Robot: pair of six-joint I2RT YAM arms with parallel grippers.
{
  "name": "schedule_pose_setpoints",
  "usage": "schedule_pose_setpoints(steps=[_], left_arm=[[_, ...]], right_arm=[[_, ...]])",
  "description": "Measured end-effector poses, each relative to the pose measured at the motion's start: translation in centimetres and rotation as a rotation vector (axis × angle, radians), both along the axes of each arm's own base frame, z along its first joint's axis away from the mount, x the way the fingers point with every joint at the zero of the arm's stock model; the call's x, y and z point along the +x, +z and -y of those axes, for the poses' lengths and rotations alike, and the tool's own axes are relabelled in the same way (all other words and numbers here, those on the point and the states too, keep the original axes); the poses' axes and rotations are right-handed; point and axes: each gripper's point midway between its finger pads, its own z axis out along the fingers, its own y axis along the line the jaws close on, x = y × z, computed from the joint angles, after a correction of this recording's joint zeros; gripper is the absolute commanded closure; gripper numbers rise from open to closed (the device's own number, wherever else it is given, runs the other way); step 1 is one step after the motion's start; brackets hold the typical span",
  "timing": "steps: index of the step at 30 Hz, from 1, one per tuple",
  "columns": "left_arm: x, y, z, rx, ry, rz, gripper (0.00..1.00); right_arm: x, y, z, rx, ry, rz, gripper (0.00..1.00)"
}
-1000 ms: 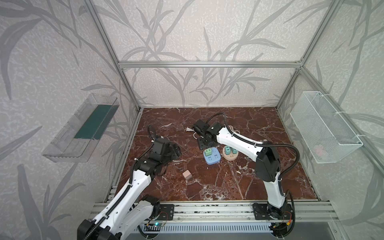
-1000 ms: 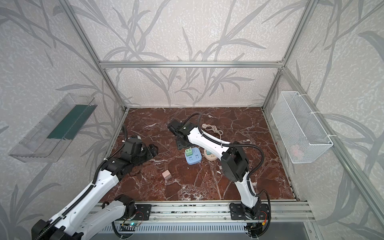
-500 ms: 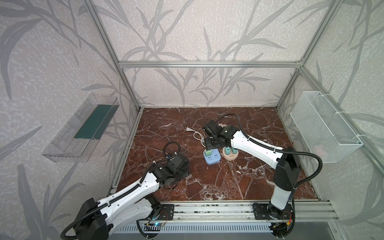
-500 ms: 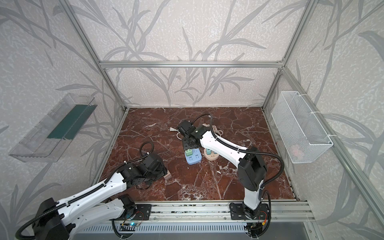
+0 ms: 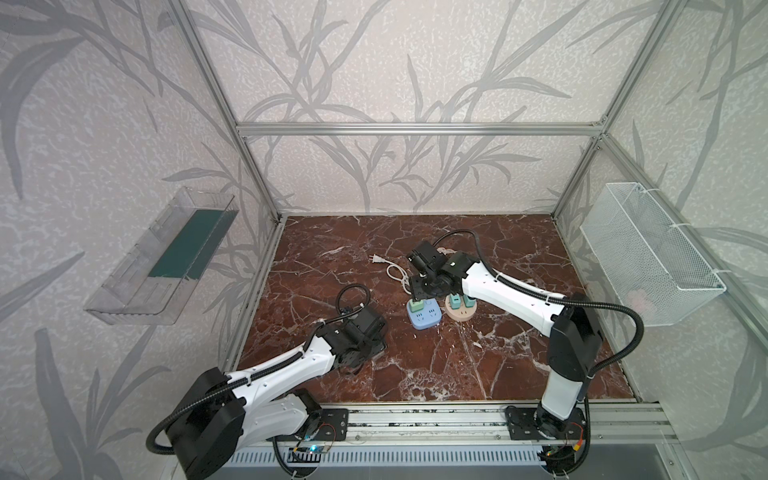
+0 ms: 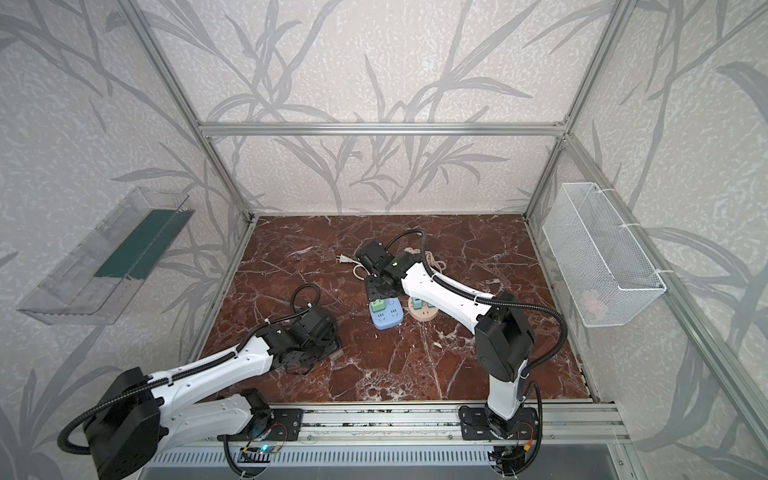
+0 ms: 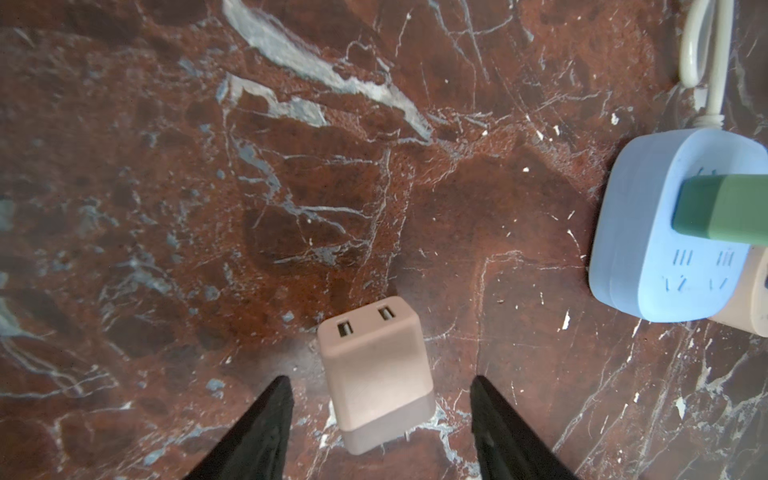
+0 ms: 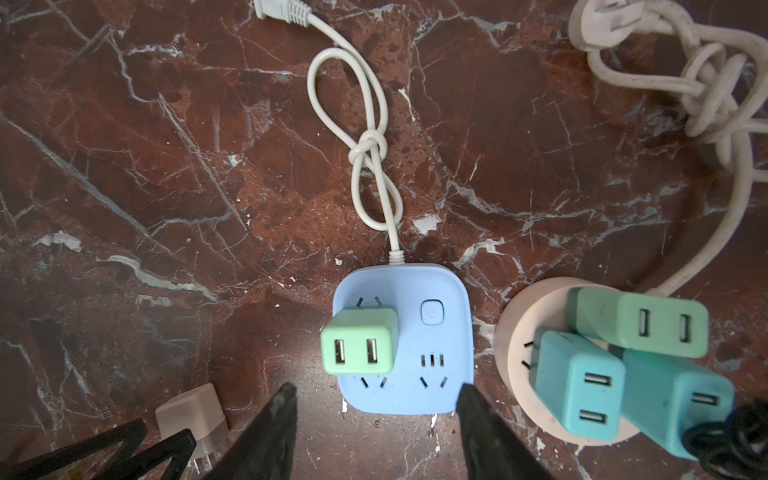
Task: Insert the plug
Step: 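Lower the left gripper onto the pink adapter and close on it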
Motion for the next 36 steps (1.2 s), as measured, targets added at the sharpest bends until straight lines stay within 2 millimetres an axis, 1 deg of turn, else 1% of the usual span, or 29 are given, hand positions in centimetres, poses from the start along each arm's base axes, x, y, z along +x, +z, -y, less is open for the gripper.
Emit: schedule_pose_setpoints(steps=[5,10,16,19,21,28,33,36], left_arm=[[0.7,-0.2,0.6,0.002,-0.017,0.008,0.33],[1.5,-0.1,1.4,0.025,-0.065,0.016,0.32],[3.8,1.2,3.5,0.061,-0.166,0.04,0.32],[4.6,2.1,4.2,0.089,-0.219,0.048,0.32],[4.9,2.6,4.3,0.105,-0.245,0.058,0.31],[3.8,3.2,3.0,0.155,-0.337,0.075,0.3],[2.1,2.0,2.6,0.132,-0.397,0.059,0.31],[1.4,1.1,2.6,0.121,-0.42,0.039,0.32]], right_arm=[[-0.1,-0.5,0.6,-0.006,-0.008,-0.013,0.38],[-0.1,-0.2,0.8,0.006,-0.011,-0.013,0.39],[0.0,-0.1,0.8,0.015,-0.011,-0.014,0.39],[-0.1,0.0,0.8,0.019,-0.011,-0.016,0.39],[-0.2,0.1,0.8,0.024,-0.009,-0.018,0.39],[-0.9,0.8,1.0,0.053,-0.001,-0.024,0.39],[-1.3,1.4,0.4,0.089,0.017,-0.035,0.41],[-1.7,1.5,0.1,0.109,0.031,-0.049,0.43]])
